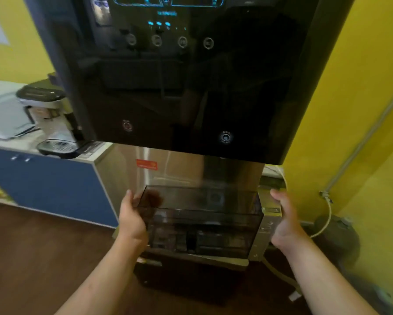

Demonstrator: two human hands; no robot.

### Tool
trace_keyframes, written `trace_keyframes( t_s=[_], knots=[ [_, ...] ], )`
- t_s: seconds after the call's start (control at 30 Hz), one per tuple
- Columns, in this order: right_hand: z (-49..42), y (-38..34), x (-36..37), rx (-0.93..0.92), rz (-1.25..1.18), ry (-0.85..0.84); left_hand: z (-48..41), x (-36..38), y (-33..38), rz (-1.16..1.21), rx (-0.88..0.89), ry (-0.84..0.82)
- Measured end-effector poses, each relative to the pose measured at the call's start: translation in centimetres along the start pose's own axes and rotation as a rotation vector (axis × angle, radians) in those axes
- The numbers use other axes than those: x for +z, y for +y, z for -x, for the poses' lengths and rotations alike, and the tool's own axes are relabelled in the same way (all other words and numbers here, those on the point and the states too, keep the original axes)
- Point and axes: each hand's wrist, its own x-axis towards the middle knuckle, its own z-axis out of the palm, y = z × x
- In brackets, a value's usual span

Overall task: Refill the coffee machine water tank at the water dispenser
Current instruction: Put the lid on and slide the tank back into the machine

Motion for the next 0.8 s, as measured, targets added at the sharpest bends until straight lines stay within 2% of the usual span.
trace_keyframes(
  t_s=[0.13, 0.4, 0.6, 0.8],
  knots=[
    [1.6, 1.3, 3.8, 0.079, 0.024, -0.017, 1.4, -4.4, 2.5, 0.023, 0.026, 0.005],
    [1.4, 4.9, 13.2, 0.157, 0.049, -0.082, 2.1, -13.0, 7.8, -0.019, 0.201, 0.027],
    [-0.1, 8.3, 22.0, 0.229, 0.051, -0.143, -0.9, -20.5, 12.1, -0.006, 0.221, 0.045],
    [-1.8, 12.8, 31.6, 0.198, 0.111, -0.158, -5.9, -28.2, 17.7, -0.011, 0.21, 0.041]
  ],
)
